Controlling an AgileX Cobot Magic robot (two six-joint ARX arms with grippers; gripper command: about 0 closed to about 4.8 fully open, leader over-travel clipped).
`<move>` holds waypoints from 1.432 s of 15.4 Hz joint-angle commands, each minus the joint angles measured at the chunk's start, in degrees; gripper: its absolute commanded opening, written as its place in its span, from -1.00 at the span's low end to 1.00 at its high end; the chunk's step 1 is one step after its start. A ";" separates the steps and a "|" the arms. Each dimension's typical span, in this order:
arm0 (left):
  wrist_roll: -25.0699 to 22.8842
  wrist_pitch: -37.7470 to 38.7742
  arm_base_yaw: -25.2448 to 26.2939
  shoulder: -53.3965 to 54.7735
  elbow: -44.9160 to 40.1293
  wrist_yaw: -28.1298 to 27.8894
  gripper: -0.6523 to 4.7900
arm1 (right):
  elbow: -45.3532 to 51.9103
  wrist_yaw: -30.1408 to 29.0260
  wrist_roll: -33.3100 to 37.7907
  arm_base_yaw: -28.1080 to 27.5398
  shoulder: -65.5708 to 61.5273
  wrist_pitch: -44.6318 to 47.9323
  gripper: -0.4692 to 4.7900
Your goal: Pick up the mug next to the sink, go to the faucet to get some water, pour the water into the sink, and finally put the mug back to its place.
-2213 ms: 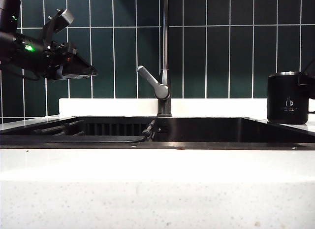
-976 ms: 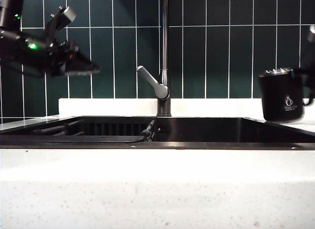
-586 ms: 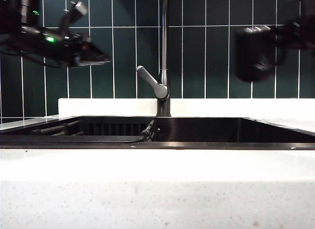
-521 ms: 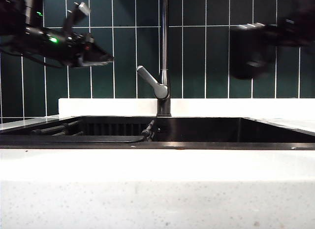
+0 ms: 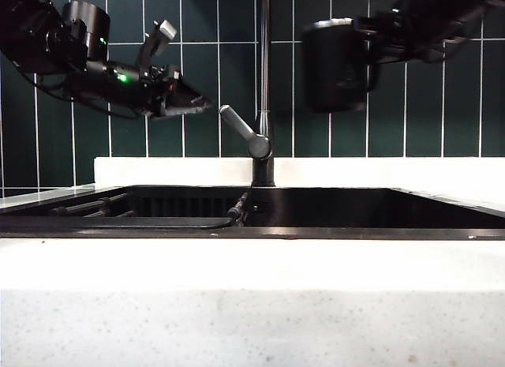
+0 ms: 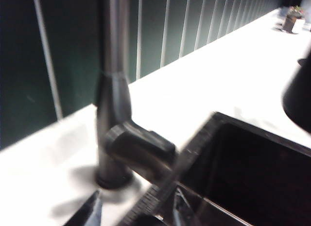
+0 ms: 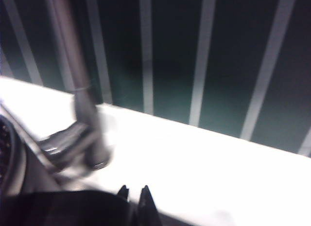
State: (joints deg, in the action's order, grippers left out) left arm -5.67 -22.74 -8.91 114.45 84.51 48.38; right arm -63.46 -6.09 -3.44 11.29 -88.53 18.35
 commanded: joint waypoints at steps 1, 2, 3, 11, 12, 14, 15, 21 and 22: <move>-0.50 -1.05 0.00 0.79 1.44 0.26 -0.08 | -4.02 0.11 3.50 2.23 -1.44 -4.15 -0.82; -0.57 -1.40 0.00 0.87 1.44 0.31 -0.08 | -5.46 0.15 4.57 2.97 -2.32 -5.27 -0.82; -0.85 -1.68 0.00 1.33 1.44 0.31 -0.08 | -7.54 0.11 5.81 3.76 -3.52 -6.47 -0.82; 0.35 -2.19 -0.85 10.25 8.90 0.52 -0.07 | -18.38 -0.33 8.09 8.04 -9.03 -12.09 -0.82; 0.39 -2.14 -1.11 11.21 10.51 0.55 -0.06 | -18.95 -0.66 8.68 8.04 -9.03 -12.55 -0.82; 1.64 -1.92 -1.62 12.92 14.23 0.50 0.04 | -20.13 -3.04 10.88 8.63 -9.03 -12.70 -0.83; 1.62 -1.70 -2.19 13.11 15.04 0.33 0.04 | -20.76 -3.26 11.61 8.68 -9.03 -13.27 -0.83; 0.22 -2.34 -2.38 13.35 15.39 -1.22 0.04 | -27.54 -4.55 12.31 10.14 -9.05 -19.12 -0.83; 0.33 -2.67 -2.60 13.35 15.39 -1.16 0.04 | -27.93 -4.55 12.28 10.14 -9.05 -20.28 -0.83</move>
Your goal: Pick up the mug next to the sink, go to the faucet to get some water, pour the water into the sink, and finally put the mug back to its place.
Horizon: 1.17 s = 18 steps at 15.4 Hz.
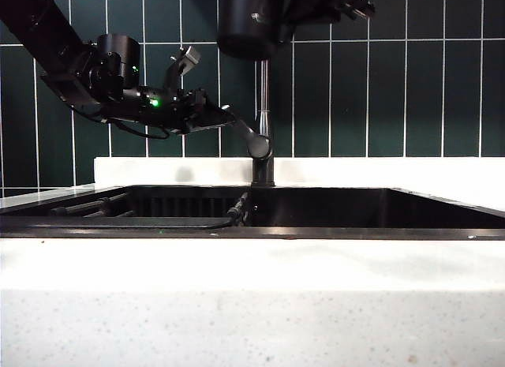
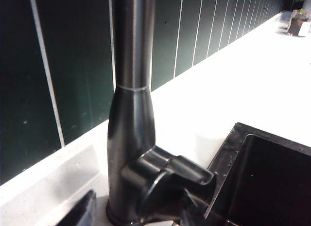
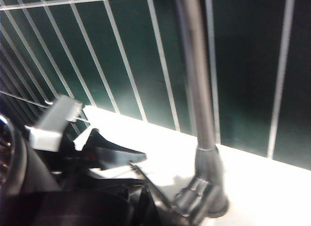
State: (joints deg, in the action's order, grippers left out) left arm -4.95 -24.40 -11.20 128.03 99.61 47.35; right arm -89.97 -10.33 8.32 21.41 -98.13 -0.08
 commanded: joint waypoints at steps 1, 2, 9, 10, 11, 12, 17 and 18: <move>-0.44 -1.51 -0.70 -0.22 0.28 0.57 0.03 | -1.60 -0.28 0.50 0.02 0.55 -3.15 -0.83; -0.39 -1.77 -0.92 -0.22 0.28 2.97 0.03 | -1.60 -0.28 0.48 0.02 0.55 -3.78 -0.83; 2.43 -1.38 -1.22 -2.14 0.26 14.91 0.03 | -1.60 0.48 -2.64 0.00 0.55 -7.50 -0.83; 2.43 -1.01 -1.22 -2.58 0.26 15.47 0.03 | -1.60 0.59 -2.78 0.00 0.55 -7.48 -0.83; 2.43 -0.37 -1.22 -2.95 0.26 16.06 0.03 | -1.60 1.05 -2.80 0.00 0.55 -7.45 -0.83; 2.23 1.49 -1.20 -3.48 0.26 16.13 0.03 | -1.60 1.64 -2.80 -0.02 0.55 -7.43 -0.83; 0.24 2.12 -0.94 -3.43 0.26 10.75 0.03 | -1.60 1.68 -4.11 -0.02 0.55 -7.50 -0.83; -1.38 2.62 -0.94 -3.45 0.24 8.79 0.03 | -1.60 1.68 -4.11 -0.04 0.55 -7.50 -0.83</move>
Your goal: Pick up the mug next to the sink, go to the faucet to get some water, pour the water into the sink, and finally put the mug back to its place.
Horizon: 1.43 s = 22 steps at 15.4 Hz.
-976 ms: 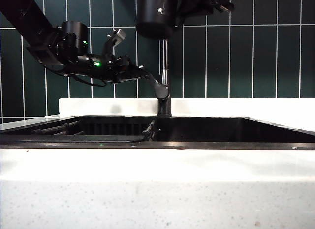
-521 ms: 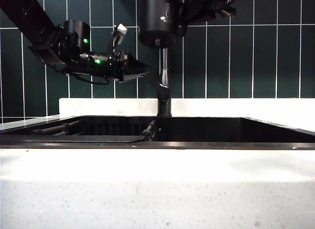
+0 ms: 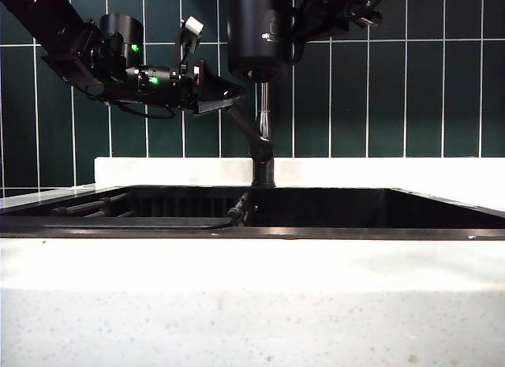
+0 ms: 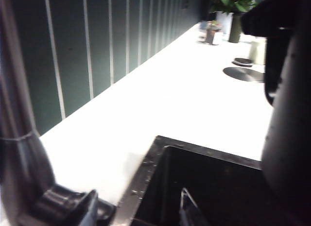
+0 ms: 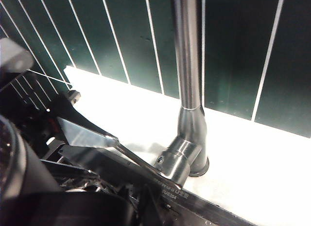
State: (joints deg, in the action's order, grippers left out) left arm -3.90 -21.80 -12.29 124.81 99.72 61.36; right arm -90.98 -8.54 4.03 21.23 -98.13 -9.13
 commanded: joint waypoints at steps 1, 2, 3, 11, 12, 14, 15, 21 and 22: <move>-3.76 0.35 0.15 -0.22 0.13 -6.99 0.03 | -0.59 -0.13 0.17 0.15 0.55 1.55 -0.83; -4.66 0.74 0.15 -0.22 0.13 -8.02 0.03 | -0.59 -0.13 0.17 0.15 0.55 1.53 -0.83; -5.53 1.40 0.15 -0.22 0.13 -9.09 0.03 | -0.59 -0.13 0.17 0.15 0.55 1.44 -0.83; -6.21 6.84 0.15 -0.22 0.13 0.11 0.03 | -0.59 -0.13 -0.22 0.15 0.55 -0.13 -0.83; -6.21 7.15 0.15 -0.22 0.13 0.42 0.03 | -0.59 -0.13 -0.24 0.15 0.55 -0.15 -0.83; -6.73 7.15 0.17 -0.22 0.13 0.22 0.03 | -0.59 -0.07 -0.26 0.15 0.55 -0.22 -0.83; -6.86 7.15 0.22 -0.22 0.13 -0.74 0.03 | -0.59 0.15 -0.61 0.13 0.55 -0.28 -0.83; -11.04 11.78 1.05 -0.22 0.13 -14.01 0.13 | -0.59 2.49 -2.80 0.04 0.55 -1.31 -0.83; -12.28 11.13 1.09 -0.22 0.15 -14.05 0.13 | -0.59 2.51 -2.80 0.04 0.55 -1.31 -0.83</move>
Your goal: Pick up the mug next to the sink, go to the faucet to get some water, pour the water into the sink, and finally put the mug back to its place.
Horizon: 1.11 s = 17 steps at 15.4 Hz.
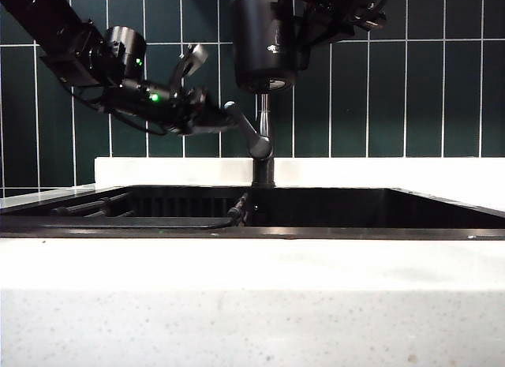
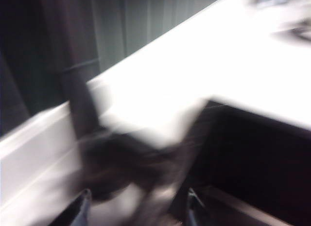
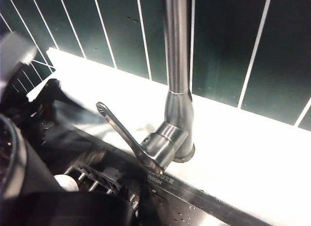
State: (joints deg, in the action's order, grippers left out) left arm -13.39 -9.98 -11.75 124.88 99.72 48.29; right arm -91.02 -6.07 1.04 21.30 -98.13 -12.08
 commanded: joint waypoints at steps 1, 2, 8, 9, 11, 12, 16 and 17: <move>-2.89 -2.45 0.55 -0.28 0.15 -1.03 0.13 | -0.55 0.20 0.20 -0.04 0.55 1.64 -0.83; -2.86 -4.22 0.55 -0.28 0.15 -0.90 0.13 | -0.55 0.17 0.17 -0.04 0.55 1.64 -0.83; -2.12 -10.51 0.48 -0.28 0.15 11.87 0.13 | -0.55 1.29 -1.33 -0.07 0.55 1.62 -0.83; -0.22 -12.79 0.48 -0.28 0.15 14.60 0.13 | -0.55 1.29 -1.33 -0.07 0.55 1.62 -0.83; 3.78 -16.31 0.42 -0.28 0.15 15.56 0.13 | -0.55 1.29 -1.33 -0.07 0.55 1.64 -0.83; 4.68 -16.81 0.42 -0.28 0.15 16.41 0.13 | -0.55 1.29 -1.33 -0.07 0.55 1.64 -0.83; 4.83 -17.00 0.42 -0.28 0.15 14.64 0.13 | -0.55 1.29 -1.33 -0.07 0.55 1.81 -0.83; 4.81 -17.57 0.42 -0.28 0.15 13.18 0.13 | -0.55 1.29 -1.36 -0.07 0.55 1.66 -0.83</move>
State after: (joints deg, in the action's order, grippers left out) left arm -8.29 -26.09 -11.18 124.90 99.70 62.39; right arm -91.02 -4.58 -0.49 21.19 -98.13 -12.01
